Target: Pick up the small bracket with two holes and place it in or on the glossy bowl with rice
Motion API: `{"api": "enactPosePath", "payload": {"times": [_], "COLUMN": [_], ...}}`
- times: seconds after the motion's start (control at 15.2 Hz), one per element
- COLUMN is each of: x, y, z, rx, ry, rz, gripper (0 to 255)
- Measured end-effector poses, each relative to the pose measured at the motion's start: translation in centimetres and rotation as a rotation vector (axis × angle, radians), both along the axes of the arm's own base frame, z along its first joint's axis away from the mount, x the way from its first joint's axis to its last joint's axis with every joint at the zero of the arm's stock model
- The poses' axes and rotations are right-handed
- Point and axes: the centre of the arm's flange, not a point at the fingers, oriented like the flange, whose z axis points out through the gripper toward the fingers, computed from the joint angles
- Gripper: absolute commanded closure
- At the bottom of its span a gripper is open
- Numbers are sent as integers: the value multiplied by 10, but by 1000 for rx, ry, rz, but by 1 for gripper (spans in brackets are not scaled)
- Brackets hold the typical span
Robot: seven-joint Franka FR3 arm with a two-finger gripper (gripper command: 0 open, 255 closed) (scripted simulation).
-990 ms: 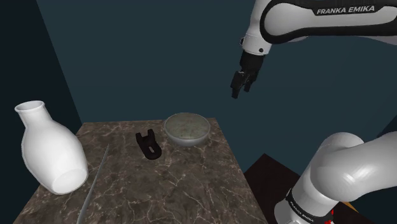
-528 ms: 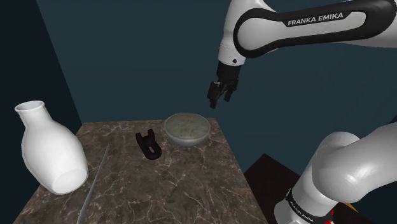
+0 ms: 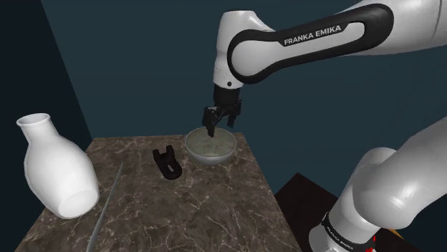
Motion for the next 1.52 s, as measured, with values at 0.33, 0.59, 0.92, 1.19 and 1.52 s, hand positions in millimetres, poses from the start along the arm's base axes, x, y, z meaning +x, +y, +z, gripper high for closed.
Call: {"api": "enactPosePath", "payload": {"times": [0.33, 0.59, 0.92, 1.19, 1.52], "x": [28, 47, 69, 78, 79], "y": [53, 88, 160, 164, 165], "z": [-25, -15, -51, -62, -73], "rx": [10, -16, 59, 82, 118], "ry": [14, -58, -33, -52, -108], "rz": [-6, 10, -7, -9, -18], "gripper": [0, 0, 0, 0, 0]}}
